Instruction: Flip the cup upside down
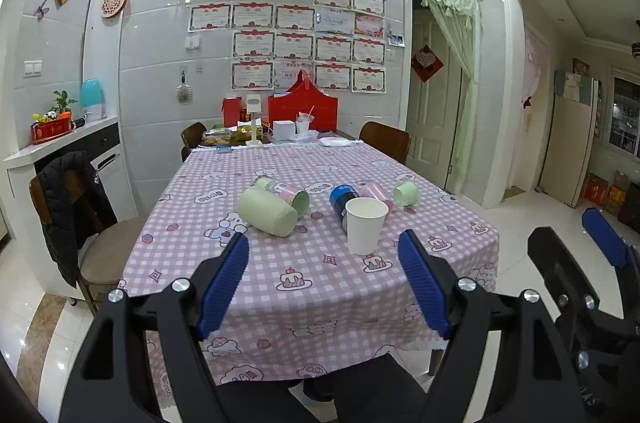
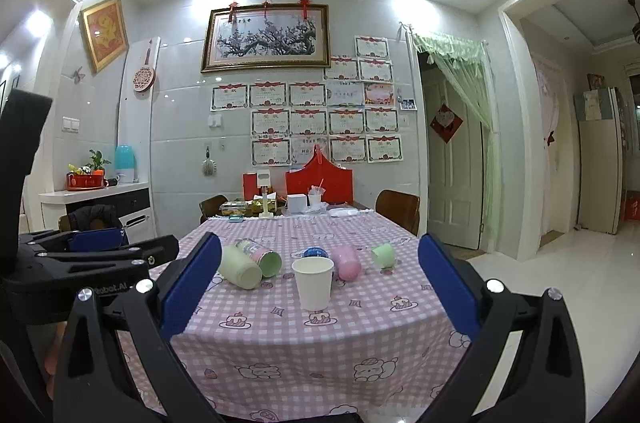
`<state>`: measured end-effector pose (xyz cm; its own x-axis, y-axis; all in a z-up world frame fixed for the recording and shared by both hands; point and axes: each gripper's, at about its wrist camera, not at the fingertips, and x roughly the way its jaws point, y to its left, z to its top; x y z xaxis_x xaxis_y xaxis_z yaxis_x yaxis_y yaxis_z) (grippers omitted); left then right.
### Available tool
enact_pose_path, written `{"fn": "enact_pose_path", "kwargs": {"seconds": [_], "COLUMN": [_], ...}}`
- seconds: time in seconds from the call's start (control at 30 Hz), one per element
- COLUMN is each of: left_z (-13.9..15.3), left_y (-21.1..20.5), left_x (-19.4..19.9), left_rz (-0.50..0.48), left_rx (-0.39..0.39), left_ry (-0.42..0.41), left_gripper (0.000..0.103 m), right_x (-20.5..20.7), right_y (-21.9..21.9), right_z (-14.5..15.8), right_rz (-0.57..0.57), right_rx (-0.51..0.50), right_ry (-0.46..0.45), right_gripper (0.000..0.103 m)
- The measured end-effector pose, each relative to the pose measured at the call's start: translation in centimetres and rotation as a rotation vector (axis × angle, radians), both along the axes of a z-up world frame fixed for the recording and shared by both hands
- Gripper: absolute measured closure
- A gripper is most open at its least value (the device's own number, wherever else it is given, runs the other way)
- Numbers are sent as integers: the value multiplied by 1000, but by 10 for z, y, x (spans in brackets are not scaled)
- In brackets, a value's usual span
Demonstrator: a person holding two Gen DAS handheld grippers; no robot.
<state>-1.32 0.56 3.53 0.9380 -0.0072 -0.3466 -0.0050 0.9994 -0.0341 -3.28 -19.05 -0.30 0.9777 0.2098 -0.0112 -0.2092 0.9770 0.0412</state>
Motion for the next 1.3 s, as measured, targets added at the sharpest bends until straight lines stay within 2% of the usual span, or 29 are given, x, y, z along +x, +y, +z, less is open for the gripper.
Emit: {"fn": "enact_pose_path", "kwargs": {"seconds": [0.27,0.4,0.67,1.1,1.3], "left_z": [1,-4,-14,-15,-15], "left_y": [6,9,2,1,3], "left_x": [1,3,9,6,2], "left_rz": [5,2,-14,-1,-4], "left_rx": [-11,-16,3,-1,-2], "left_ry": [-14,-5,1,-19,-30], "left_gripper": [27,27,27,27,27], "right_x": [3,10,11,-4,-6], "right_y": [-8,-15,-18,-29,-27], "right_z": [-4,-3,-4,5,6], "right_rz": [1,-3,-1,35,25], "right_rx": [30,61,72,107,92], "right_ry": [9,49,69,29,18], "right_gripper": [8,8,8,8,8]}}
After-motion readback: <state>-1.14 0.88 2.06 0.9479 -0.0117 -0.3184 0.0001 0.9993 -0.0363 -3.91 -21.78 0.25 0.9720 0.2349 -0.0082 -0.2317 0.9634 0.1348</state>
